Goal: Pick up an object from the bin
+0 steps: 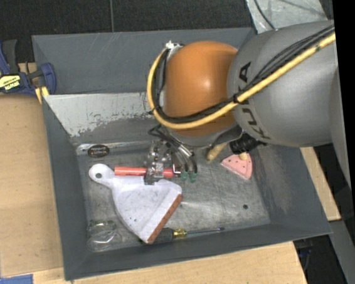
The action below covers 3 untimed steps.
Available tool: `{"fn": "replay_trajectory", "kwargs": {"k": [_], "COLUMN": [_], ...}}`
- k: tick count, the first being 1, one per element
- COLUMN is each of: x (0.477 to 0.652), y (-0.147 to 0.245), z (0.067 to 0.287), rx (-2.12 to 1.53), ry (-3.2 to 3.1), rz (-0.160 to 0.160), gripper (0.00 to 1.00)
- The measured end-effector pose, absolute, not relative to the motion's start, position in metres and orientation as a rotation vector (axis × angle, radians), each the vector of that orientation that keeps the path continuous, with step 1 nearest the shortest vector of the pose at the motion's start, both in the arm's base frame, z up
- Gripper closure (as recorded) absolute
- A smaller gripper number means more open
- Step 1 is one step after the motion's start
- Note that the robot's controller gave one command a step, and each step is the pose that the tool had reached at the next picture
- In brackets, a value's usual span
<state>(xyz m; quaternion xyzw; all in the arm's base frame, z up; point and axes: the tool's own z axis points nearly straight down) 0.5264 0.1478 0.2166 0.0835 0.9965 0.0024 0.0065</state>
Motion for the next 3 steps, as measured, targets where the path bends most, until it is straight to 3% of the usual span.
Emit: {"fn": "replay_trajectory", "kwargs": {"k": [1,2,3], "x": [0.534,0.517,0.542], "y": [0.143,0.143,0.143], "z": [0.197,0.196,0.225], "rx": [0.262,0.175,0.126], "ry": [3.127,3.134,3.140], "rz": [-0.004,0.002,-0.001], "gripper": [1.00,1.00,1.00]}}
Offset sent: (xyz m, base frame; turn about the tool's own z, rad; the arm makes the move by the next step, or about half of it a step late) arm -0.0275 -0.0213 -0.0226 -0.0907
